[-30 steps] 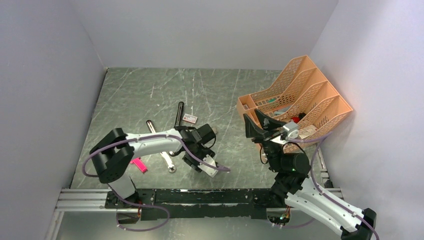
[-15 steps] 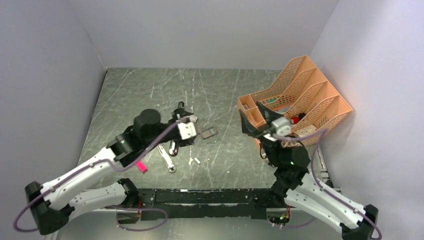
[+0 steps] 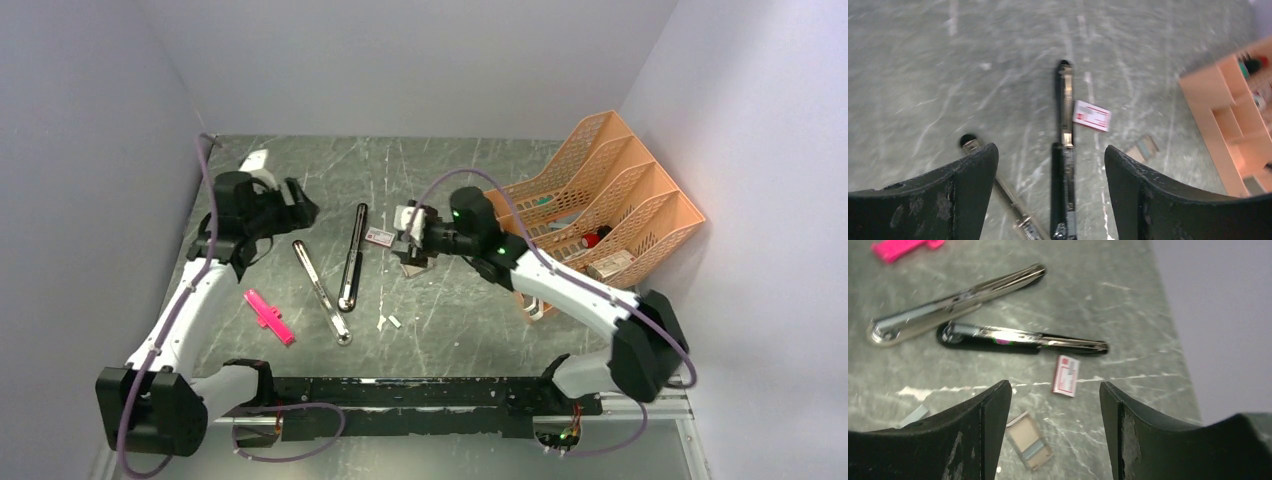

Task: Load the staples into the stapler
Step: Pick up the staple from the center of the board.

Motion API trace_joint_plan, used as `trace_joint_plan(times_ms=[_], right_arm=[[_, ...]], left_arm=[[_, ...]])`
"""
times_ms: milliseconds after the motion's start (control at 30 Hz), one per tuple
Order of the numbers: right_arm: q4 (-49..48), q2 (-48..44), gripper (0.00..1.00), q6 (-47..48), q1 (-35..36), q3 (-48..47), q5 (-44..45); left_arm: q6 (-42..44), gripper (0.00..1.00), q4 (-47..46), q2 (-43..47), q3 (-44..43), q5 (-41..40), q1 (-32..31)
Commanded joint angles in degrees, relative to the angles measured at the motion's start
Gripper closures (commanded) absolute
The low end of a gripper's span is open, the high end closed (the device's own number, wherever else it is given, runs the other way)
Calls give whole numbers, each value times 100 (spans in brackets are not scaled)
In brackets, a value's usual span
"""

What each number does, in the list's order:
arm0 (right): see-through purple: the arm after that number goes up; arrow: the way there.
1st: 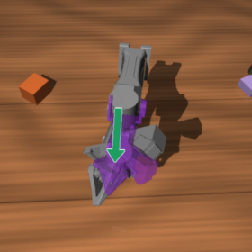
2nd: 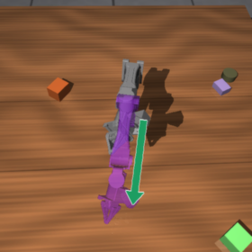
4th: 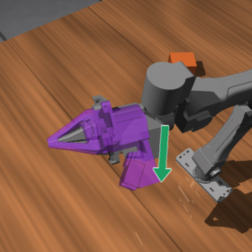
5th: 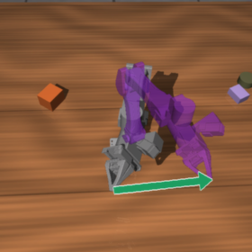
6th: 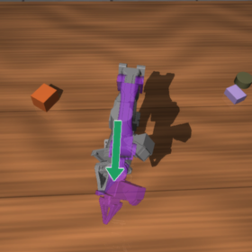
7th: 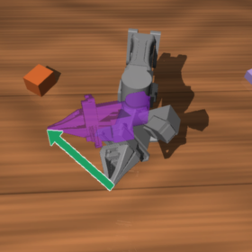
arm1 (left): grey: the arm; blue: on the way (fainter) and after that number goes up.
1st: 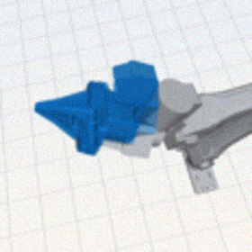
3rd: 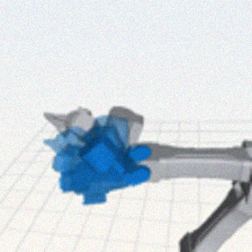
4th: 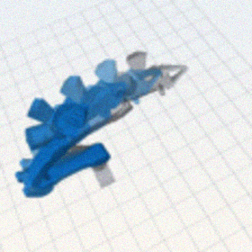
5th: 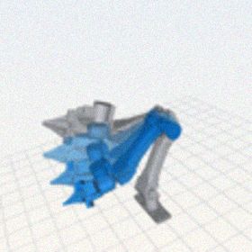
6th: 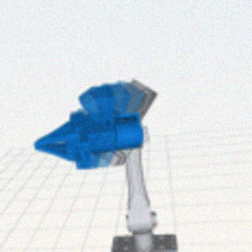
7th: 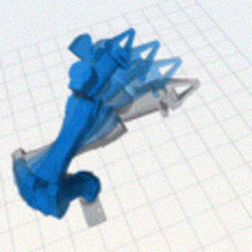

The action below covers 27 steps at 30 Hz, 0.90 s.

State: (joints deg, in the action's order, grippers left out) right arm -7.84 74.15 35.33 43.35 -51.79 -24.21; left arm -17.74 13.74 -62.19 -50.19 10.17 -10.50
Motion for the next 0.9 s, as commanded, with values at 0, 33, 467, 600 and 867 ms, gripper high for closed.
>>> trace_joint_plan(times_ms=[0,33,467,600,867], right_arm=[[2502,1068,31,1538,-65,-1041,-1482],[3066,1335,30,1892,-1,-1309,-1511],[4865,2813,29,3167,1011,-1799,-459],[4745,2782,29,3226,1128,-1648,-461],[4328,2952,30,3255,1192,-1543,-436]], left_arm=[[-617,18,637,25,82,496,1022],[-522,17,693,61,129,391,1098],[-19,14,853,321,267,-545,1290],[-10,14,834,266,273,-499,1287],[9,14,825,210,285,-470,1288]])
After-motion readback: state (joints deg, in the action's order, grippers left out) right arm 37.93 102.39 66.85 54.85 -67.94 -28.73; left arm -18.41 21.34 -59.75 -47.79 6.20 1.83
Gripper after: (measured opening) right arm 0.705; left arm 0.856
